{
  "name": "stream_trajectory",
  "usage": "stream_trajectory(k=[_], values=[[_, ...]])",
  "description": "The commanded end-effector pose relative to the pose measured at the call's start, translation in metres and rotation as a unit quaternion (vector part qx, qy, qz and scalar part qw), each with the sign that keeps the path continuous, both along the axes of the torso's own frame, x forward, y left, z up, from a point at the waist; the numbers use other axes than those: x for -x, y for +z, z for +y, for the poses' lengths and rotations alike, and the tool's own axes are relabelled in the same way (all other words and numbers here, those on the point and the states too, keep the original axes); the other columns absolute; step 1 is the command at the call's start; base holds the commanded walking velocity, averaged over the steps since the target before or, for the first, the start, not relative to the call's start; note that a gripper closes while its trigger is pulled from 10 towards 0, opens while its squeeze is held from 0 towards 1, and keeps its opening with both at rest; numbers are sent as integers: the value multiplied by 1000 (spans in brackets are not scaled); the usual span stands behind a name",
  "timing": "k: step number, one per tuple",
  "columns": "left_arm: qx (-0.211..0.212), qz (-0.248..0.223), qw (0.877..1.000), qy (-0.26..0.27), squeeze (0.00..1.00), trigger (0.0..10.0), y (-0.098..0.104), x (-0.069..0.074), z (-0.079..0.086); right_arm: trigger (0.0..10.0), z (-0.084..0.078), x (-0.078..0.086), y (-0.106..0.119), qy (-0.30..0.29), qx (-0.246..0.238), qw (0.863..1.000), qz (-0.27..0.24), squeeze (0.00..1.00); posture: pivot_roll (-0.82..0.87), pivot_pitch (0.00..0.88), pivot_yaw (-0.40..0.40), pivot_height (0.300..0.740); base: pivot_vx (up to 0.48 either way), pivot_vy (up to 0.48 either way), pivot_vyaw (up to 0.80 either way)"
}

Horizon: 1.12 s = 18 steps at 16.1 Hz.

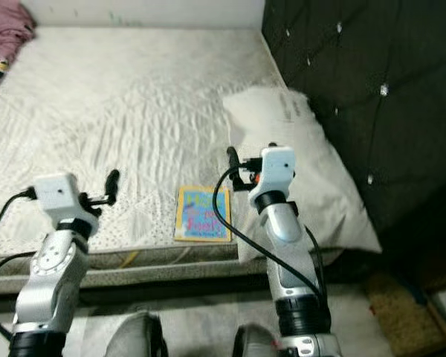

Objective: Clean up the room

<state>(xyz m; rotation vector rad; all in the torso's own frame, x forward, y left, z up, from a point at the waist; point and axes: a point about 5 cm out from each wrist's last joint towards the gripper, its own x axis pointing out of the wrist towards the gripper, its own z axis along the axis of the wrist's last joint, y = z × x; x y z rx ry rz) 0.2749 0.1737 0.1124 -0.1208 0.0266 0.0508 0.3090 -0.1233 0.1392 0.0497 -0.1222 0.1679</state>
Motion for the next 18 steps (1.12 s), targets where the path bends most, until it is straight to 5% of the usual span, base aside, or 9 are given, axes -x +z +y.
stream_trajectory(k=[1, 3, 7, 18], values=[[-3, 6, 1000, -8, 0, 10000, -1, 1, -5, 10000, -6, 2, -1, -12, -1, 1000, 0, 0, 14, 2, -25, 740, 0, 0, 0], [10, 25, 1000, -7, 0, 10000, -10, 4, -8, 10000, -8, 6, -15, -16, 2, 1000, 21, 0, 4, 10, 0, 740, 0, 0, 0], [15, 10, 999, -40, 0, 10000, -2, -1, -16, 10000, -7, 6, -9, -15, 8, 1000, 11, 0, -10, 31, -8, 740, 0, 72, 0], [38, 10, 998, -46, 0, 10000, -1, -3, -18, 10000, -11, 5, -11, -18, 12, 1000, 17, 0, -10, 39, -15, 740, 0, 480, -177]])
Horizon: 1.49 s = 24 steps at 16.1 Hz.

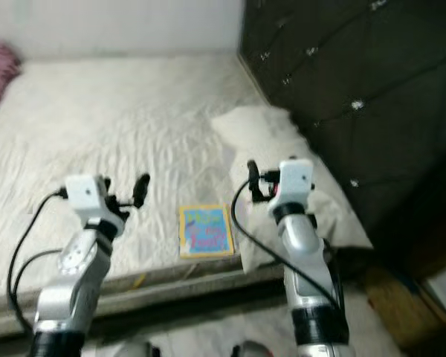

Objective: Clean up the room

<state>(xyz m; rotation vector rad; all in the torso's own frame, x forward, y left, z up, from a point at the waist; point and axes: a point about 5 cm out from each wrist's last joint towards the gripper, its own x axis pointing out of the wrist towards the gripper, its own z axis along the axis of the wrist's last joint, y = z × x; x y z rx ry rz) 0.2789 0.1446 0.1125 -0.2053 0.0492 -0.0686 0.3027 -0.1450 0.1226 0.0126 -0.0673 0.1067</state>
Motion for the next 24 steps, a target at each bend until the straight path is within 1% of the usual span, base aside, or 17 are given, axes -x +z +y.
stream_trajectory(k=[1, 9, 15, 17, 24], values=[[-5, 6, 1000, 12, 0, 10000, -2, 0, 10, 10000, 11, -2, 6, 16, -5, 1000, -11, 0, -14, 36, -16, 740, 0, 480, 0], [4, 0, 1000, 16, 0, 10000, -2, -3, 11, 10000, 12, -6, 8, 27, 4, 1000, -15, 0, -12, 27, -25, 740, 0, 480, 0], [9, -5, 1000, 4, 0, 10000, 1, -2, 9, 10000, 13, -7, 8, 33, 6, 999, -18, 0, -14, 32, -22, 740, 0, 480, 0], [9, -6, 1000, 2, 0, 10000, 2, -2, 8, 10000, 15, -7, 9, 38, 14, 999, -21, 0, -15, 36, -21, 740, 0, 480, 0], [9, -6, 1000, -7, 0, 10000, 2, -1, 8, 10000, 14, -8, 9, 36, 8, 999, -22, 0, -14, 43, -25, 740, 0, 480, 0]])
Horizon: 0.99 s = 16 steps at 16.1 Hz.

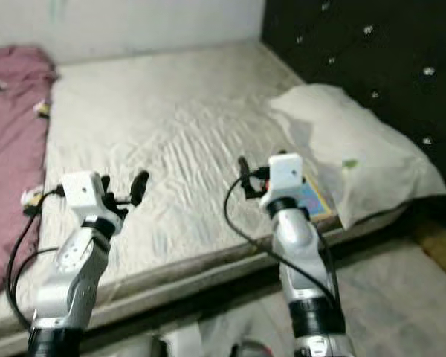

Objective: Clean up the room

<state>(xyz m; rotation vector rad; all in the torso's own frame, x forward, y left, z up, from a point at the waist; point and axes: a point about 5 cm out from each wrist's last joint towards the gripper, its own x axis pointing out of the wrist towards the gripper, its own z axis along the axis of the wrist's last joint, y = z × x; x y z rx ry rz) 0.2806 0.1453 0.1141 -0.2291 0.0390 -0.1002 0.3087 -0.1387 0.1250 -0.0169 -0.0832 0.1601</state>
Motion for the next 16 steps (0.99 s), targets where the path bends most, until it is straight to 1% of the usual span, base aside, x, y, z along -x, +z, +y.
stream_trajectory(k=[1, 4, 8, 16], values=[[-3, 0, 1000, 7, 0, 10000, 1, 1, 7, 10000, 8, -2, 7, 11, -5, 1000, -14, 0, -13, 43, -26, 740, 0, 480, 0], [-2, 1, 1000, 8, 0, 10000, 1, 2, 8, 10000, 10, -2, 8, 16, 6, 1000, -18, 0, -12, 47, -26, 740, 0, 480, 0], [-4, 2, 1000, 9, 0, 10000, 1, 2, 9, 10000, 10, -2, 8, 17, 3, 1000, -17, 0, -10, 50, -23, 740, 0, 480, 517], [-7, 2, 1000, 11, 0, 10000, 2, 3, 10, 10000, 10, -2, 7, 14, -1, 1000, -15, 0, -10, 55, -22, 740, 0, 480, 0]])
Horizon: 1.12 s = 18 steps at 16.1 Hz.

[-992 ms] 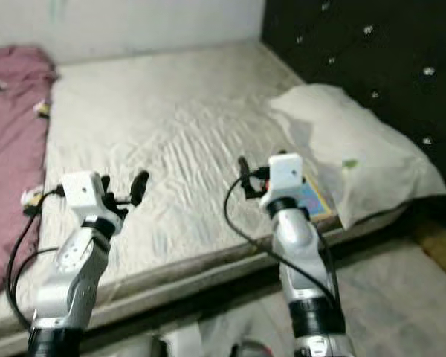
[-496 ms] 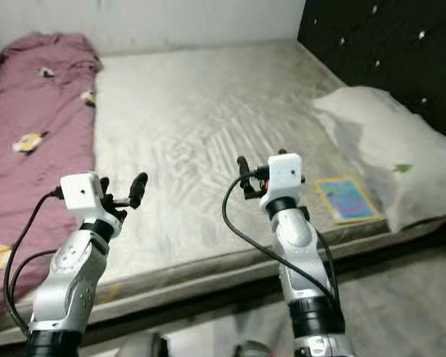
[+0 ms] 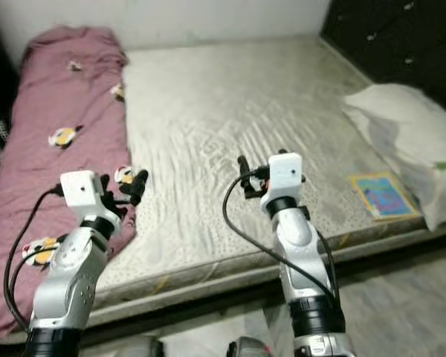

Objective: Clean up the room

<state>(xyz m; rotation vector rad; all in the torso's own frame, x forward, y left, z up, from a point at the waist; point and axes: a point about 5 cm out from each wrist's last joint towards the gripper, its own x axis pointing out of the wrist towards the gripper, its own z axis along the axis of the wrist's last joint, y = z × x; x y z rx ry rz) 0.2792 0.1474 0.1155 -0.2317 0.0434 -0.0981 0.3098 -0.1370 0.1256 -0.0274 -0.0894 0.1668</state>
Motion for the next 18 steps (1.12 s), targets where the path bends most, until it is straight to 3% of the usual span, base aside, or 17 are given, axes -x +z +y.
stream_trajectory(k=[1, 6, 14, 18], values=[[-8, 0, 1000, 10, 0, 10000, 1, 1, 8, 10000, 8, -1, 6, 11, -7, 1000, -12, 0, -10, 55, -22, 740, 0, 480, 0], [-16, -6, 1000, 14, 0, 10000, 1, 2, 9, 10000, 10, -1, 7, 20, 0, 1000, -16, 0, -5, 51, -24, 740, 0, 480, 0], [-27, -8, 999, 20, 0, 10000, 2, 2, 11, 10000, 12, -2, 6, 20, 0, 1000, -16, 0, 1, 50, -20, 740, 0, 0, 773], [-19, -9, 1000, 11, 0, 10000, 3, 3, 9, 10000, 11, -2, 6, 11, -3, 1000, -13, 0, 2, 54, -21, 740, 0, 332, 0]])
